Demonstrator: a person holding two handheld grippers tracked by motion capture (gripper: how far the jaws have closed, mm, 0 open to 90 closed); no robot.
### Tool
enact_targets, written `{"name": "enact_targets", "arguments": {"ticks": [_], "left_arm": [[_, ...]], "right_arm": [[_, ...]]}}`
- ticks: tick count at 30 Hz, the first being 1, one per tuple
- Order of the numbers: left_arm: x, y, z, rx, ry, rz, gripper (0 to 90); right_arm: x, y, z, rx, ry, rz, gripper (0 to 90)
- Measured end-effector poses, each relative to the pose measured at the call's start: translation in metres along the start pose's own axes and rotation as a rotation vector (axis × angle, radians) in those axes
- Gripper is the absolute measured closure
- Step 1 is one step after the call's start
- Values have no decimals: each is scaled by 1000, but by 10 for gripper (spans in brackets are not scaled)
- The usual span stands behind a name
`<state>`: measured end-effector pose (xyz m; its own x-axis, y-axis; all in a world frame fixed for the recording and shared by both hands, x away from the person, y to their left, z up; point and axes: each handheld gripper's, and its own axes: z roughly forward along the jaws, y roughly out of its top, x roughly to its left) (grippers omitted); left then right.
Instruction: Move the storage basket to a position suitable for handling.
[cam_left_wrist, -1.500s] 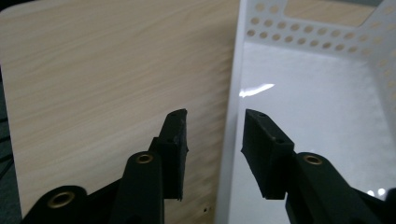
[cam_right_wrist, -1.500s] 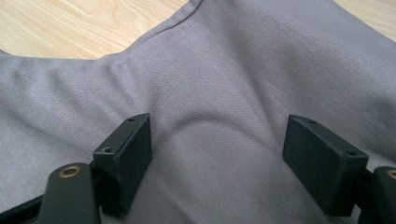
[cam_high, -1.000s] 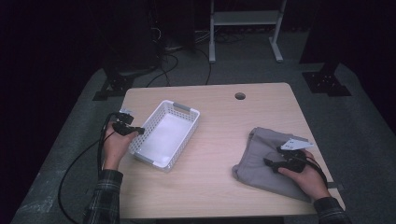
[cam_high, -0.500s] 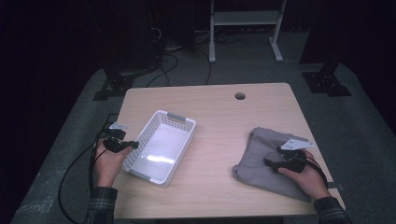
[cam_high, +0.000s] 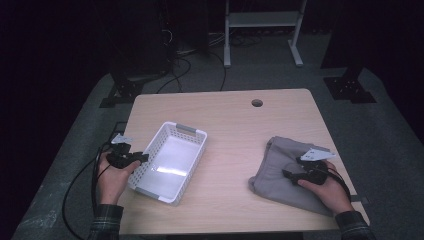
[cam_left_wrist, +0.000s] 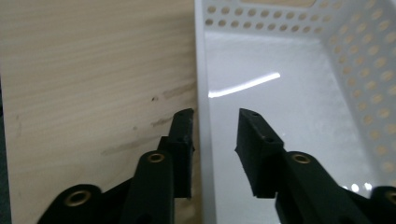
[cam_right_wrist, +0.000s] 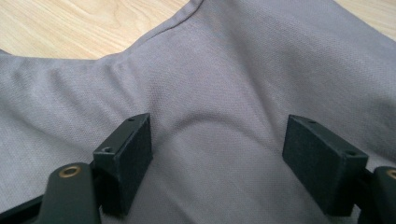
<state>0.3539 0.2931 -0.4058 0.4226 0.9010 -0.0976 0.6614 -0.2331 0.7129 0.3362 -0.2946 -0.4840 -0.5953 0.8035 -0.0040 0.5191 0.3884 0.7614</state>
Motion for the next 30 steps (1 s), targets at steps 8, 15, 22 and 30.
{"name": "enact_targets", "arguments": {"ticks": [8,15,22,30], "left_arm": [[-20,15,-10,-108,-38,52,476],[-45,26,-9,-149,-147,80,386],[-75,33,-3,-161,-214,139,318],[-110,38,9,-151,-295,184,297]], "right_arm": [[0,0,0,-1,-1,-2,226],[0,0,0,-1,0,-2,226],[0,0,0,0,0,-2,226],[0,0,0,0,0,-3,226]]}}
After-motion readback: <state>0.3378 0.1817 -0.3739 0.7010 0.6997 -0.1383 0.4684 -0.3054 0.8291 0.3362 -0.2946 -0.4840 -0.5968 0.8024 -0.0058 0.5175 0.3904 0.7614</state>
